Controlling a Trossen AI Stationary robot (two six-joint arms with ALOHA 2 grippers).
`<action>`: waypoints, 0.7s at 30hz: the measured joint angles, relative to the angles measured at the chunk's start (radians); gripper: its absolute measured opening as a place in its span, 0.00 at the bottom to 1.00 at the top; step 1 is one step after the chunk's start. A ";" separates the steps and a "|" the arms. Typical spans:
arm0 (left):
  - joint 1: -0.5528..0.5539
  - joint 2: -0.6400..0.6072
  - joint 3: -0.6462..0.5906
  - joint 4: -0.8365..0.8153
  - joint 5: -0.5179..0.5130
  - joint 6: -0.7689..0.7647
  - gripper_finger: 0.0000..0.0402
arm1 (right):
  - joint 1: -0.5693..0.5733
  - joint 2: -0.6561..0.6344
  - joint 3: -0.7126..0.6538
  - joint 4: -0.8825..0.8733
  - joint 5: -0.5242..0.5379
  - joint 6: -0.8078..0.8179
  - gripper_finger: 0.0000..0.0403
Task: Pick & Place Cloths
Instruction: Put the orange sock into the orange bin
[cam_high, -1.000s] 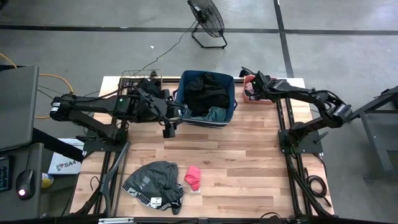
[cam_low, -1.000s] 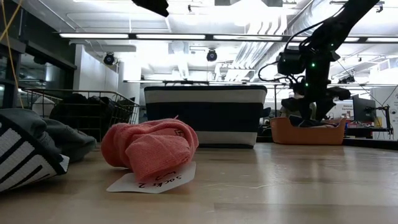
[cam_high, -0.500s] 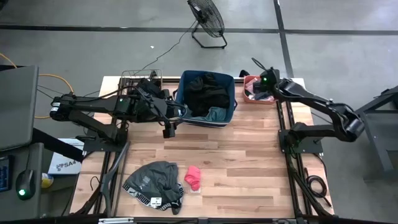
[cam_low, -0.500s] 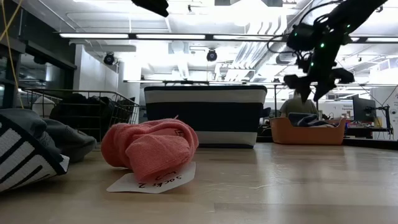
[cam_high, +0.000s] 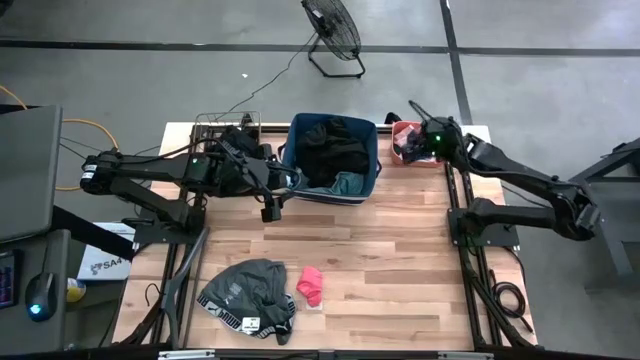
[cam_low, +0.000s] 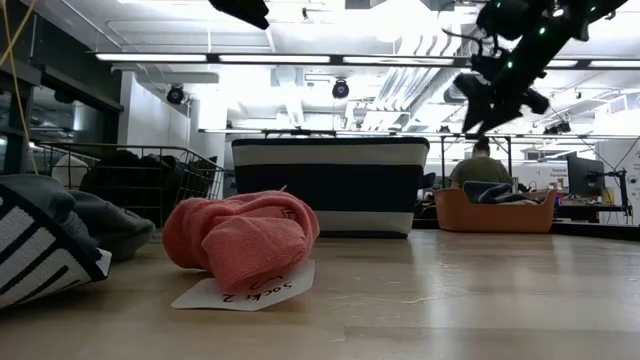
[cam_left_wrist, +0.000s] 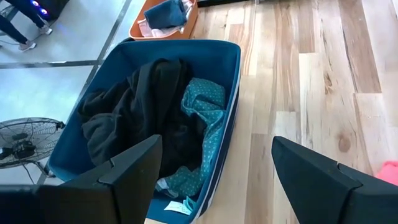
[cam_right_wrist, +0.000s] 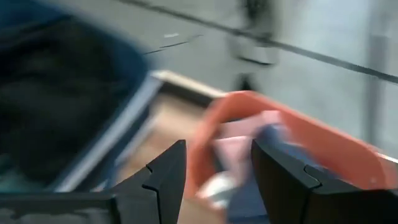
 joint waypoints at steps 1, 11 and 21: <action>0.000 -0.001 0.000 -0.003 0.000 -0.006 0.74 | 0.023 -0.009 0.000 0.000 -0.037 -0.014 0.43; 0.000 -0.054 -0.095 -0.085 -0.011 -0.088 0.74 | 0.376 -0.050 0.000 0.000 -0.253 -0.063 0.43; 0.000 -0.184 -0.332 0.094 0.003 -0.121 0.74 | 0.779 0.011 0.000 0.157 -0.242 -0.059 0.43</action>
